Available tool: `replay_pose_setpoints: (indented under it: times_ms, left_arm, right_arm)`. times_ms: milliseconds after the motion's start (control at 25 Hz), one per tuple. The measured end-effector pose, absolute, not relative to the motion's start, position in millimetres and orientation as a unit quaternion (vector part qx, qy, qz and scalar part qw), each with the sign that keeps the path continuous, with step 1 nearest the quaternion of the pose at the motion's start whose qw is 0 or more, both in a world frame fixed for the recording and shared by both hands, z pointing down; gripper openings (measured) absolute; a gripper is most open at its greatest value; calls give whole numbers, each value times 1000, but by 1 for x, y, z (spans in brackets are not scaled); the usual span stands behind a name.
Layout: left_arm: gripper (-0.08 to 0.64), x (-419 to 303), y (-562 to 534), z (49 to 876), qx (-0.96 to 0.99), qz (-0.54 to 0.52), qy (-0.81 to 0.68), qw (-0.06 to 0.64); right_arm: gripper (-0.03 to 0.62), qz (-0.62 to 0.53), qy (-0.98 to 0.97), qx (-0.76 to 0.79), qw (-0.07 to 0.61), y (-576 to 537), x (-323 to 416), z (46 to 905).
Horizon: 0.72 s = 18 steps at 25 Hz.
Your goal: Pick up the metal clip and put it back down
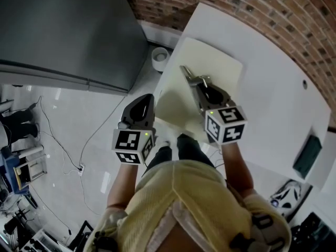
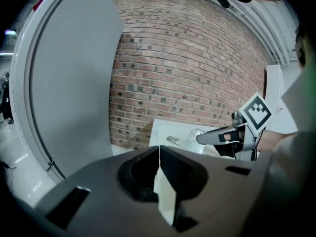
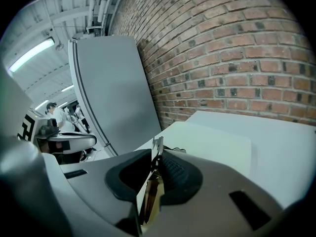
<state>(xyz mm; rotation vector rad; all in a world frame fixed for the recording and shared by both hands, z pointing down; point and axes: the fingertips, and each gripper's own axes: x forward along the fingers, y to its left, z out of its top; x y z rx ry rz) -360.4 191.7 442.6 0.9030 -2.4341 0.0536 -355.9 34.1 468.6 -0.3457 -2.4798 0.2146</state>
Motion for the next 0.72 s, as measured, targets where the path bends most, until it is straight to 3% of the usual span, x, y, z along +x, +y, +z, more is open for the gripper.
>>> replay_pose_setpoints:
  times_ms: [720]
  left_arm:
    - [5, -311, 232, 429, 383, 20, -892, 240]
  right_arm:
    - [34, 73, -952, -103, 280, 83, -294, 442]
